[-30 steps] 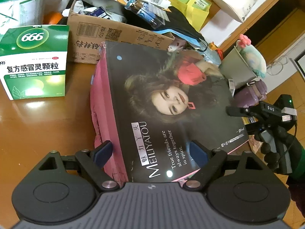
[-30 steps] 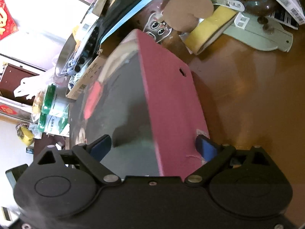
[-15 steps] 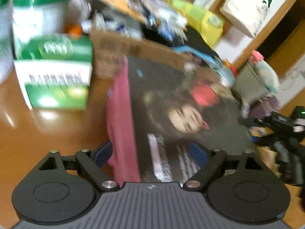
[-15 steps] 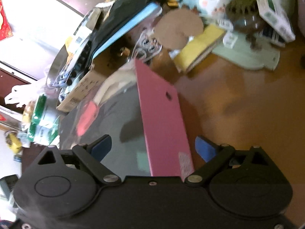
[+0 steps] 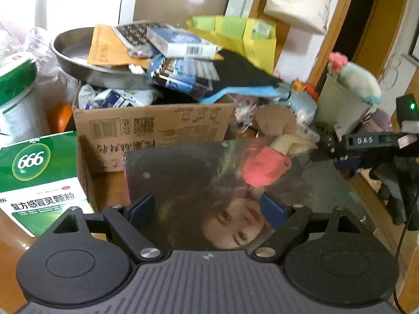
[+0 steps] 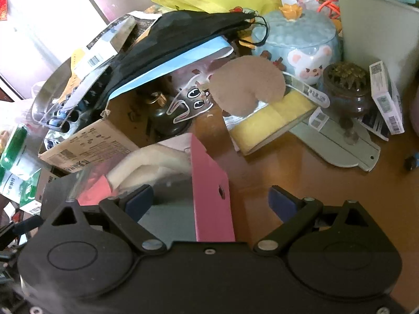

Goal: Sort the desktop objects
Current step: 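Carry the lid with both tools over the open pink box, then lower the lid onto the pink box and open both tools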

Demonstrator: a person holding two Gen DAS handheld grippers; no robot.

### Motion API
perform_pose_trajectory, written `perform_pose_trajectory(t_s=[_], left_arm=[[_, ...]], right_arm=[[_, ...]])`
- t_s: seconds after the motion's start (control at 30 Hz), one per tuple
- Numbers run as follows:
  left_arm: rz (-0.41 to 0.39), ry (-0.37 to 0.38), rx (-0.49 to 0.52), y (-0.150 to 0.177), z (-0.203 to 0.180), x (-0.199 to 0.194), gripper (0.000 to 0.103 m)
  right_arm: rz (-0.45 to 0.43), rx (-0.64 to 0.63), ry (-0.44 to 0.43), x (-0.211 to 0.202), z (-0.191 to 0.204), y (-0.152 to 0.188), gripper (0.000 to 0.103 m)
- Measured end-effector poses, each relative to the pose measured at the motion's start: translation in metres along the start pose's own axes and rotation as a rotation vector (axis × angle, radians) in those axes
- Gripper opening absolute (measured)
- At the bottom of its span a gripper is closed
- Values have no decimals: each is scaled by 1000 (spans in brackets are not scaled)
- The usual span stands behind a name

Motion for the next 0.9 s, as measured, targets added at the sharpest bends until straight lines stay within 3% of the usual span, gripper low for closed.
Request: perform_pose_trajectory(t_s=[0.23,0.37,0.6,0.9], left_arm=[[47,7,52,0,-4,1,88],[56,-4,-19,-1,-2,-10,88],[15,-55,-47,13,-6,-47,88],[17,-125,-71,32,-27,-91,88]], right_arm=[[21,-12,13,1,-1,-1,99],[-9,-120,9,-18,12,5,100],[-25,-140,-9,-70,20,27,100],[-23,-221,46,-142,100,85,100]])
Point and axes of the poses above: each gripper's, at about its wrist camera, not at the fingertips, and x roughly the way its jaws point, z to its left, y to its underside, the point moved 3 cm from there along x, roughly the way its jaws point, and after that the axes turned 11 degrees about -z, right-handed, at the moved point
